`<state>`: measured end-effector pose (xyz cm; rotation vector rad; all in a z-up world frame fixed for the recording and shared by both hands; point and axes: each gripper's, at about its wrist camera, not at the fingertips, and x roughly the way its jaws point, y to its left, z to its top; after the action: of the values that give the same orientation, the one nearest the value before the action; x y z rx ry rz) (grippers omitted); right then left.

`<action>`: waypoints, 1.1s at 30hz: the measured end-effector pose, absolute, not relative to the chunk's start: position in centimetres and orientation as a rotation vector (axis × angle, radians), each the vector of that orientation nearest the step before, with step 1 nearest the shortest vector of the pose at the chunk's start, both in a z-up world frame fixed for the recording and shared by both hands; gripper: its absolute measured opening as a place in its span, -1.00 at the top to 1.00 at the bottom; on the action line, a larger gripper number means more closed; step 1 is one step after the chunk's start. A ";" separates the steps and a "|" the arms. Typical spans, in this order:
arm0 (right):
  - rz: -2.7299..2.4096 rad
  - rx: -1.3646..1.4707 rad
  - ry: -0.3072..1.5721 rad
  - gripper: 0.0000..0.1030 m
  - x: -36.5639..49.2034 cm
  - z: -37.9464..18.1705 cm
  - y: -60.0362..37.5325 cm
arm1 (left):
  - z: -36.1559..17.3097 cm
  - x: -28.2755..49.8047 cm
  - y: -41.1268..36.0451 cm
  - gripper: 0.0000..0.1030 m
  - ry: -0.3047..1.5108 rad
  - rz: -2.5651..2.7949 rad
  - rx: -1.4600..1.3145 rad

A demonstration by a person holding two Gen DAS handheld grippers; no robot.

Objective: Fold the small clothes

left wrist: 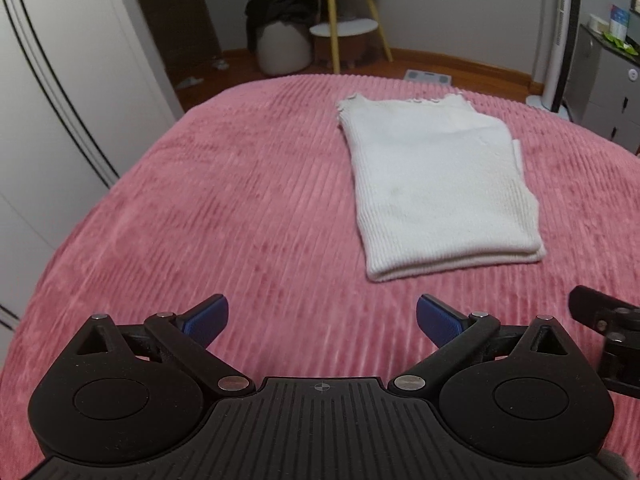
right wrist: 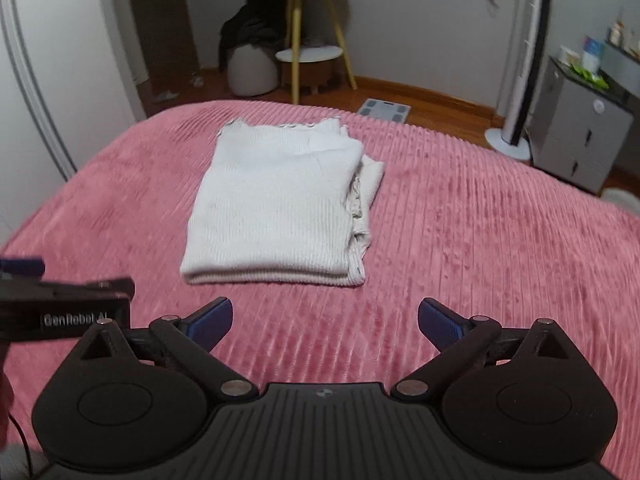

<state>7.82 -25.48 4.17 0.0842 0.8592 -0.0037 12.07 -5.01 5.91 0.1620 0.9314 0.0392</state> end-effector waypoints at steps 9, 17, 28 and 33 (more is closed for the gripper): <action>-0.047 0.022 0.931 -0.92 7.9 4.3 -24.7 | 6.8 11.2 -5.2 -0.99 0.937 0.037 0.165; -0.051 0.042 0.936 -0.92 7.7 4.6 -24.8 | 7.3 10.7 -5.1 -1.00 0.924 0.038 0.159; -0.064 0.038 0.955 -0.92 8.0 4.4 -24.4 | 7.3 10.7 -4.9 -1.00 0.930 0.047 0.158; -0.057 0.043 0.946 -0.92 8.0 4.6 -24.6 | 7.4 10.7 -5.1 -1.00 0.926 0.040 0.166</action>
<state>7.96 -24.56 4.62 0.0429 0.9455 -0.0574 10.74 -5.08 7.40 0.1655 0.9257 0.0397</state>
